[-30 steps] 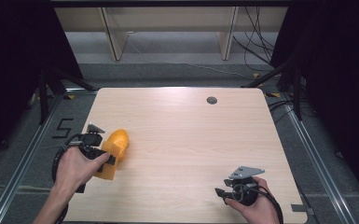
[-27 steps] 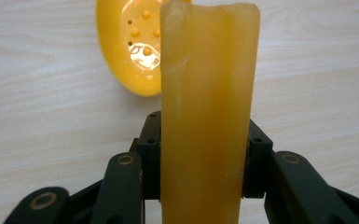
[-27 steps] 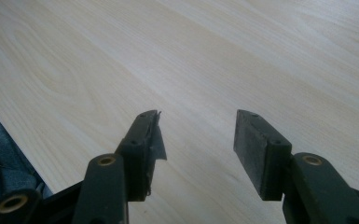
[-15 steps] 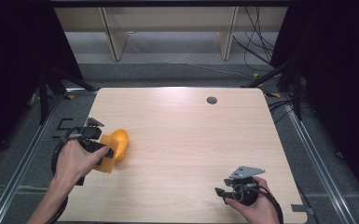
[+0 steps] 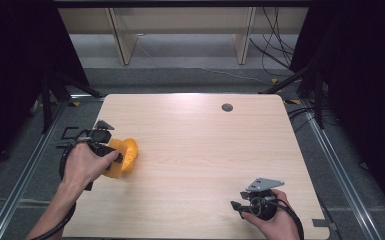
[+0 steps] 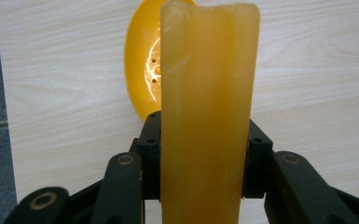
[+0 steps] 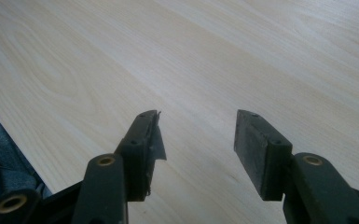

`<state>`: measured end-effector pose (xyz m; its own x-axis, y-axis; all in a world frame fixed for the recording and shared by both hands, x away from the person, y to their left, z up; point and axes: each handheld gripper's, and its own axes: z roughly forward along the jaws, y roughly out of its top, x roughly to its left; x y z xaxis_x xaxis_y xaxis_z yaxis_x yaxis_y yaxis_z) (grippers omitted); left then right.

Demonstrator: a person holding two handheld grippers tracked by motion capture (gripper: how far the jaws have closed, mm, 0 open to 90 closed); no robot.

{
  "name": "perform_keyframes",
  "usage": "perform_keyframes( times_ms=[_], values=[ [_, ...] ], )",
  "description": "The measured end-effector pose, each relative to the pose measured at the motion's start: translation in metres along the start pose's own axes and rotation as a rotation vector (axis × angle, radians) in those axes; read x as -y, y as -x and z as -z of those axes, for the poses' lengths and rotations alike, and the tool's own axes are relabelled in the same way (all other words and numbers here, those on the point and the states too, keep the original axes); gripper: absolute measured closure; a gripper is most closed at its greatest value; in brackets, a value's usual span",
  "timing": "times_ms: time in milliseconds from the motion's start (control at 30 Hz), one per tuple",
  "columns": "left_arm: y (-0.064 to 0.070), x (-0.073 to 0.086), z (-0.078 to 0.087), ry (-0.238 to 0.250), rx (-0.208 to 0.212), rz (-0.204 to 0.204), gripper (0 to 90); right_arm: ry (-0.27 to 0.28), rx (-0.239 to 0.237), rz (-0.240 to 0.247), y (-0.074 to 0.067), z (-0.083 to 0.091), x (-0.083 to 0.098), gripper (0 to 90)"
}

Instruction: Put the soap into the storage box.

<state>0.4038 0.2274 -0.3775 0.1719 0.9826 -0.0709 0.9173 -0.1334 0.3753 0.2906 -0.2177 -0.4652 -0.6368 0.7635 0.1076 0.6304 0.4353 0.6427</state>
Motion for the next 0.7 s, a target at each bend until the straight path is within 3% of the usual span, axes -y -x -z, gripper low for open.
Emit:
perform_keyframes(
  times_ms=[300,533,633,700],
  values=[
    [-0.004,-0.014,-0.006,0.001,-0.038,-0.015,60.6,-0.015,-0.008,-0.023,-0.002,0.0,-0.001,49.9],
    [-0.004,-0.025,-0.016,-0.013,-0.034,-0.015,60.6,0.023,0.005,0.012,0.001,-0.002,0.0,49.9],
    [-0.003,-0.029,-0.02,-0.021,-0.041,-0.015,60.6,0.013,-0.002,-0.017,0.0,-0.001,0.0,49.9],
    [-0.003,-0.032,-0.023,-0.022,-0.042,-0.018,60.6,0.01,0.0,0.012,0.001,-0.001,0.0,49.9]
  ],
)
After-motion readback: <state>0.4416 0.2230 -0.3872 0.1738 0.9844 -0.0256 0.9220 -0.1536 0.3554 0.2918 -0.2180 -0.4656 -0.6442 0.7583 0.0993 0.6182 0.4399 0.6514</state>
